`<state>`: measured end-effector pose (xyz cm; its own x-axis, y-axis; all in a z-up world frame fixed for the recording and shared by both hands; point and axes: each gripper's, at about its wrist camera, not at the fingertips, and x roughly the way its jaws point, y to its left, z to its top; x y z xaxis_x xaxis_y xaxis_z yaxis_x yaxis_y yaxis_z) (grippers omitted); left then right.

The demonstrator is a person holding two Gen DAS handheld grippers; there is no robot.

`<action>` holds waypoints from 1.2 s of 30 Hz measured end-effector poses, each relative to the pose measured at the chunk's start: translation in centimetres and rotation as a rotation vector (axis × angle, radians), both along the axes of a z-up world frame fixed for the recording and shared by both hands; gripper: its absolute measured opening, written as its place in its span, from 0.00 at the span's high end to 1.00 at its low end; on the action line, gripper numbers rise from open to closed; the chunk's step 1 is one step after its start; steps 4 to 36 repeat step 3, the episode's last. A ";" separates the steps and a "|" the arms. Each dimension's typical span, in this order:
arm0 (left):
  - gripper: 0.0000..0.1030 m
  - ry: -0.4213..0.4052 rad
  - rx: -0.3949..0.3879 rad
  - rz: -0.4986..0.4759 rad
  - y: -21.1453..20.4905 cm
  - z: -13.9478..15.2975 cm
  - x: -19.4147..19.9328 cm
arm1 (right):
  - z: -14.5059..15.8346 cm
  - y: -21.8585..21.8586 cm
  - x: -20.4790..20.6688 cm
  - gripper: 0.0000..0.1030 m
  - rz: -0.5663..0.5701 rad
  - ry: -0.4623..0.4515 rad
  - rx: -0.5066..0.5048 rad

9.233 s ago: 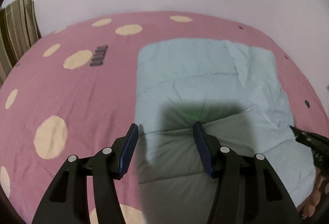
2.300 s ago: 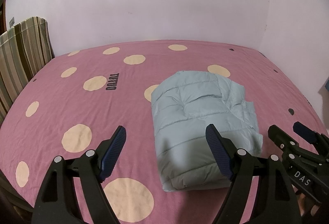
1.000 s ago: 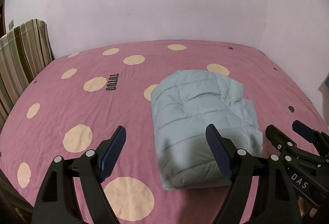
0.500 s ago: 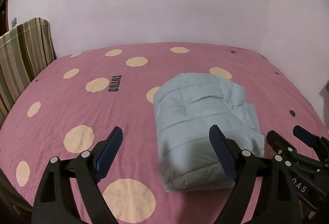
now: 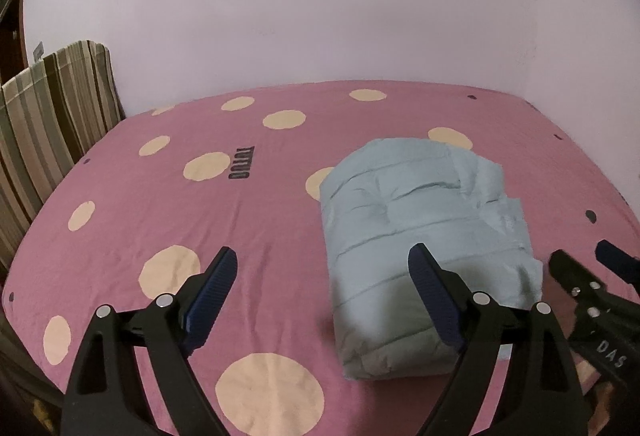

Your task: Fold large clothes

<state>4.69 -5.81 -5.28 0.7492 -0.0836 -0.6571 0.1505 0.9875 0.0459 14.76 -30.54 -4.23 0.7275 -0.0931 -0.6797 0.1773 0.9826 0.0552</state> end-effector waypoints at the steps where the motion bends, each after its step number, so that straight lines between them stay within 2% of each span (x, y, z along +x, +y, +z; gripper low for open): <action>1: 0.16 0.011 -0.006 0.006 0.3 -0.2 0.3 | -0.1 -0.1 0.1 0.24 -0.001 0.000 -0.001; 3: 0.16 0.032 -0.021 0.027 1.3 -0.8 1.0 | -0.3 -0.7 0.3 0.24 -0.012 0.002 -0.004; 36: 0.16 0.032 -0.021 0.027 1.3 -0.8 1.0 | -0.3 -0.7 0.3 0.24 -0.012 0.002 -0.004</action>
